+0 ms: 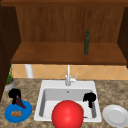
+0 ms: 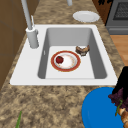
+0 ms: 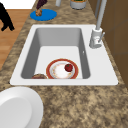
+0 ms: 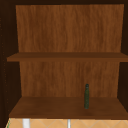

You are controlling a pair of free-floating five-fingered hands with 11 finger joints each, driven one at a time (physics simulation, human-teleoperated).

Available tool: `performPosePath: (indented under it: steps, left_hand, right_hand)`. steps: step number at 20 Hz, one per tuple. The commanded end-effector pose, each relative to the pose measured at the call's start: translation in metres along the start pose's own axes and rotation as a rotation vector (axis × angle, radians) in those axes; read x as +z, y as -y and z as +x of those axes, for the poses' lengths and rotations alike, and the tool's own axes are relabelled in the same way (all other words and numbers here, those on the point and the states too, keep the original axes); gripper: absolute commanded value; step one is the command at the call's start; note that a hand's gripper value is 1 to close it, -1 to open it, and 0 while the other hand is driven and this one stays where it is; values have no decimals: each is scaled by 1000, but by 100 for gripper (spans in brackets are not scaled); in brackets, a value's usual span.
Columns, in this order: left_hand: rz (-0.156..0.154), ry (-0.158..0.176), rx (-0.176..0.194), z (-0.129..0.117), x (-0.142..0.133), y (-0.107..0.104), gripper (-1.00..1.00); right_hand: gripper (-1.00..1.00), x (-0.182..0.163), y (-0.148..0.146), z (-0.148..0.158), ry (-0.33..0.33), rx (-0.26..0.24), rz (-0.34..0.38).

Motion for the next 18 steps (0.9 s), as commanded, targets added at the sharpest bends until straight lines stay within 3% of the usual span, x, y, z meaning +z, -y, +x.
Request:
performPosePath:
  steps: [1, 8, 12, 14, 16, 18]
  left_hand:
    - [57, 7, -77, -23, 8, 14, 100]
    - [83, 15, -118, -53, 31, 38, 100]
    - [51, 17, -95, -62, 42, 74, 100]
    - [50, 17, -94, -67, 46, 89, 100]
    - [66, 13, -130, -74, 48, 98, 100]
    - [110, 17, -189, -79, 56, 92, 100]
  right_hand:
    - [0, 0, 0, 0, 0, 0, 0]
    - [0, 0, 0, 0, 0, 0, 0]
    - [0, 0, 0, 0, 0, 0, 0]
    - [0, 0, 0, 0, 0, 0, 0]
    - [0, 0, 0, 0, 0, 0, 0]
    - [0, 0, 0, 0, 0, 0, 0]
